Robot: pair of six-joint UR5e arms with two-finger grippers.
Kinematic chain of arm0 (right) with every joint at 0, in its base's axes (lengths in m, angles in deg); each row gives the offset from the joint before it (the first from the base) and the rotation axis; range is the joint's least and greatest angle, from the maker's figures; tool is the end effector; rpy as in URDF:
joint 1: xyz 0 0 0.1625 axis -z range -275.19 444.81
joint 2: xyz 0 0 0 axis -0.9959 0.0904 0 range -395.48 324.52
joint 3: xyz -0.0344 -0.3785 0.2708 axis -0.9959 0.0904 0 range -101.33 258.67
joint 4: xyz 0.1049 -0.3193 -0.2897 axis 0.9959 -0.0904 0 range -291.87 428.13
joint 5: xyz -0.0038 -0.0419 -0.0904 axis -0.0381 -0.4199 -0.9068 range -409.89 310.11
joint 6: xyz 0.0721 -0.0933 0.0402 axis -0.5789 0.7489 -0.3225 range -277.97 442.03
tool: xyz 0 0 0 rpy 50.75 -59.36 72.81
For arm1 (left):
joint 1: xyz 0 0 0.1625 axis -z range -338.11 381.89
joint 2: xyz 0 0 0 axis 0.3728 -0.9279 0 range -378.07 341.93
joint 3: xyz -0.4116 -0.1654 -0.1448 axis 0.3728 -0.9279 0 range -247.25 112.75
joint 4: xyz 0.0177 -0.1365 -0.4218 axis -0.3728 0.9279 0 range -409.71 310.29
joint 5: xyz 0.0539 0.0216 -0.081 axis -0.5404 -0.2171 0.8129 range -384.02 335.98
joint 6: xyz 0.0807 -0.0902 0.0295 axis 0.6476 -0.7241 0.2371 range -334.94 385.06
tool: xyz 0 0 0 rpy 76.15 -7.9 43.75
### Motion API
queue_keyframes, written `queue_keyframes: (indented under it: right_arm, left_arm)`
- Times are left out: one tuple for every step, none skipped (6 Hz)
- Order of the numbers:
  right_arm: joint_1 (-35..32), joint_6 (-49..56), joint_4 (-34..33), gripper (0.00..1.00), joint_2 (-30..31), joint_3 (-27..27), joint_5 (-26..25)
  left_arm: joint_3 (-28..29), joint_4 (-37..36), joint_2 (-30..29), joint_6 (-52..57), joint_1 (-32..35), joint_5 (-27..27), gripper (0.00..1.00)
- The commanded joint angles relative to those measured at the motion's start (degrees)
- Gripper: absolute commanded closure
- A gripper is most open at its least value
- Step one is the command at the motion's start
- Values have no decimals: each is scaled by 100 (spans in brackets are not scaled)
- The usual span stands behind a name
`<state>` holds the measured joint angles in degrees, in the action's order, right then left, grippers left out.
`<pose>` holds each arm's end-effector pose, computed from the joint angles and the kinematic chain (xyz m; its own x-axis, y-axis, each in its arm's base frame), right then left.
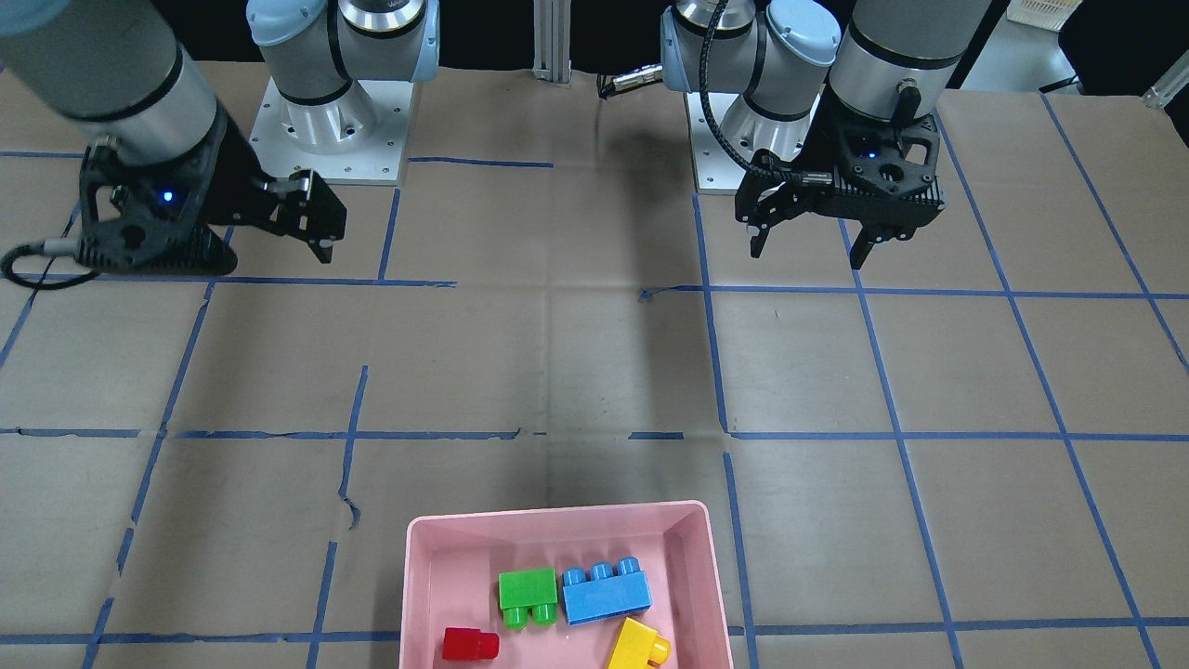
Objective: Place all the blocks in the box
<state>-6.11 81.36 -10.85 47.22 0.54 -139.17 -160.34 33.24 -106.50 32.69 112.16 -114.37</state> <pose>0.1440 -0.5641 0.5241 -0.9999 -0.0030 -0.0112 -0.0043 0.9936 0.1125 -0.1351 -0.5208 0.5035 -0.9905 0.1362 -0.0187 0.1374 0.9860 -0.0949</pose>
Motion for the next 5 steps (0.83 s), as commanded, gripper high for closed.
queue_keyframes:
  right_arm:
    - [5,32,-618,1,493,-685,-202]
    - [48,32,-627,1,493,-712,-204]
    - [23,-3,-619,1,493,-712,-195]
    - [22,-3,-610,1,502,-703,-178]
    - [14,-3,-610,1,511,-695,-134]
  left_arm:
    - [-25,2,36,10,-1,8,1]
    - [-42,2,44,19,-1,8,1]
    - [-34,2,44,62,-1,8,1]
    - [-25,2,44,89,-9,8,1]
    - [-69,2,79,11,-1,8,1]
